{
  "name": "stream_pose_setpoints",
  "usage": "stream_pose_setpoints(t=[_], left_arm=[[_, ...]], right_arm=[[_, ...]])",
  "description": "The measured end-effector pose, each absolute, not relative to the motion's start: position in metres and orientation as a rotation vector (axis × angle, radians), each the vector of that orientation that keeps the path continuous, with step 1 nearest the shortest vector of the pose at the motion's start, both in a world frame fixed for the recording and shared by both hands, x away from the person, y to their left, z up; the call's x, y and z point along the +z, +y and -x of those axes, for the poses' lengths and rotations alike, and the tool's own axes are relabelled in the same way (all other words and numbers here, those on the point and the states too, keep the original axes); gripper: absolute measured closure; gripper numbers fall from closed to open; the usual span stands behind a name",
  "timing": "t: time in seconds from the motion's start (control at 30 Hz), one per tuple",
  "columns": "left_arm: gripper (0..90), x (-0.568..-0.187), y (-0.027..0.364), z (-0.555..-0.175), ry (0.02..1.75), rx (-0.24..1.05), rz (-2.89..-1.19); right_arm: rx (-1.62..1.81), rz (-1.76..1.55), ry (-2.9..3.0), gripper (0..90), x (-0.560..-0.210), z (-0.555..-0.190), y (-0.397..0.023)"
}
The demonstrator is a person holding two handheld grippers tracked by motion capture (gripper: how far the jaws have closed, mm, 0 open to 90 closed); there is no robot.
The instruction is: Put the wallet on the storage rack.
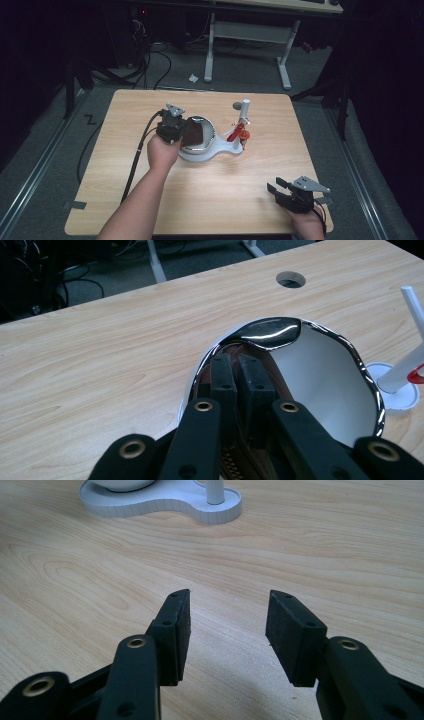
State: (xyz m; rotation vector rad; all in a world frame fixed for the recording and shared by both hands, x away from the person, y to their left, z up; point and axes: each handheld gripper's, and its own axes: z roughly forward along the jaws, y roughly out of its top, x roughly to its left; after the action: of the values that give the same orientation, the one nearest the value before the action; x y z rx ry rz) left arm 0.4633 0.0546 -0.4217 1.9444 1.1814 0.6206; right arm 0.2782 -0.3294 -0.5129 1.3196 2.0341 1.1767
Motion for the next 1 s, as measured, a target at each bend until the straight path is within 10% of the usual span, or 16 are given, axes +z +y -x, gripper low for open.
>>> stream_pose_setpoints(t=[0.7, 1.0], left_arm=[[85.5, -0.412, 0.057, -0.455, 1.209, 0.657, -1.903], [63.7, -0.412, 0.065, -0.454, 1.204, 0.623, -1.849]], right_arm=[[1.176, -1.312, 2.05, 53.0, -0.514, -0.279, -0.327], [1.177, -1.313, 2.051, 53.0, -0.514, -0.279, -0.327]])
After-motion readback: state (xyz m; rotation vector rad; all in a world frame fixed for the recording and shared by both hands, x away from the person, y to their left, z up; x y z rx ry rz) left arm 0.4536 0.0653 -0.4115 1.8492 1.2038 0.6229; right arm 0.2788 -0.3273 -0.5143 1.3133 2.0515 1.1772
